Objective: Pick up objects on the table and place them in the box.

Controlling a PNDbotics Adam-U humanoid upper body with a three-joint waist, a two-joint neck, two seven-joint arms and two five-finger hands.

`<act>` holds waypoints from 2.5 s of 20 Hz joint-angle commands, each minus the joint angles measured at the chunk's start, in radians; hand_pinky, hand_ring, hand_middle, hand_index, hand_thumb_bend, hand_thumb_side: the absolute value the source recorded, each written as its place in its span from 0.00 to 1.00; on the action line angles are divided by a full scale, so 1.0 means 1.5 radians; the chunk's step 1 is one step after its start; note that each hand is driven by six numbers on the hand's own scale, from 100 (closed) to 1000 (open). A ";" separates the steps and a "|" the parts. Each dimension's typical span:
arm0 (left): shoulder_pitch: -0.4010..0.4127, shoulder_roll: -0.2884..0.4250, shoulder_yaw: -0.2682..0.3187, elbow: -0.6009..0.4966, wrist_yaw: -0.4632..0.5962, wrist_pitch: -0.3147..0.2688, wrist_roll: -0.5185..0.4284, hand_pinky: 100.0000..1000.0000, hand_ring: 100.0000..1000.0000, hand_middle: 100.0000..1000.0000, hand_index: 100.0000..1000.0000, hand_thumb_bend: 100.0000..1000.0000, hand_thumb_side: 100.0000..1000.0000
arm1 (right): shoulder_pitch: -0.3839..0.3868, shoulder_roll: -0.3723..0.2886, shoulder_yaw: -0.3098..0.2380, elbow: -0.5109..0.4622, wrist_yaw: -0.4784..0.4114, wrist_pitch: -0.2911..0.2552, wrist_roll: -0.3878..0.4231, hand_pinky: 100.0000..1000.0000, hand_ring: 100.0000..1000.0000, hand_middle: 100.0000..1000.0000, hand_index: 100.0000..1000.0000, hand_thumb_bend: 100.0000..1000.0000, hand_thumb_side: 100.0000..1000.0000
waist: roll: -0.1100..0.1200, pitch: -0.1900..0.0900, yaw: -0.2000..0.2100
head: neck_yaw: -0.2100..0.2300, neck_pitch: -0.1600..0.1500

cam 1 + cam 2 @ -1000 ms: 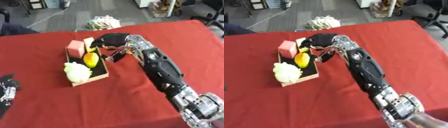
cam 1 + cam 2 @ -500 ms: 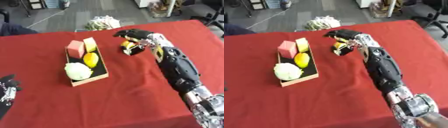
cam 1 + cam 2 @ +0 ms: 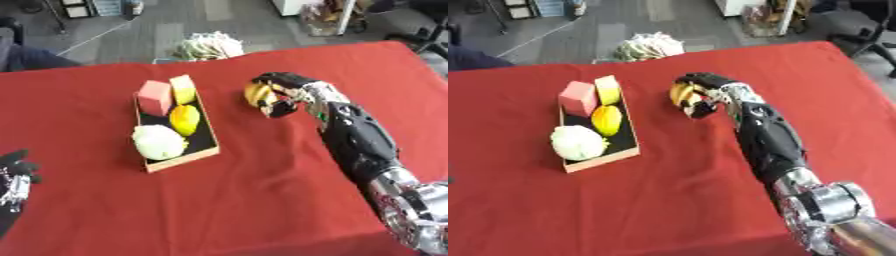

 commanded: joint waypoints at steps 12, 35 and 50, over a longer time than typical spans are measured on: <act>-0.014 0.005 0.001 -0.008 0.001 -0.001 -0.002 0.77 0.55 0.55 0.80 0.00 0.59 | -0.012 0.020 0.006 -0.026 0.051 0.156 -0.091 0.12 0.24 0.23 0.41 0.00 0.17 | -0.002 -0.006 0.019 | -0.011 -0.006; -0.019 0.003 -0.004 -0.010 0.005 0.000 -0.005 0.77 0.55 0.55 0.80 0.00 0.58 | -0.041 0.146 0.195 -0.152 -0.196 0.012 -0.075 0.31 0.41 0.37 0.58 0.00 0.05 | 0.003 -0.007 0.045 | -0.028 -0.003; -0.019 0.004 -0.001 -0.007 0.004 -0.002 -0.003 0.77 0.54 0.55 0.80 0.00 0.59 | -0.048 0.121 0.180 -0.174 -0.150 -0.028 0.006 0.78 0.84 0.84 0.91 0.00 0.07 | -0.005 -0.009 0.041 | -0.023 -0.004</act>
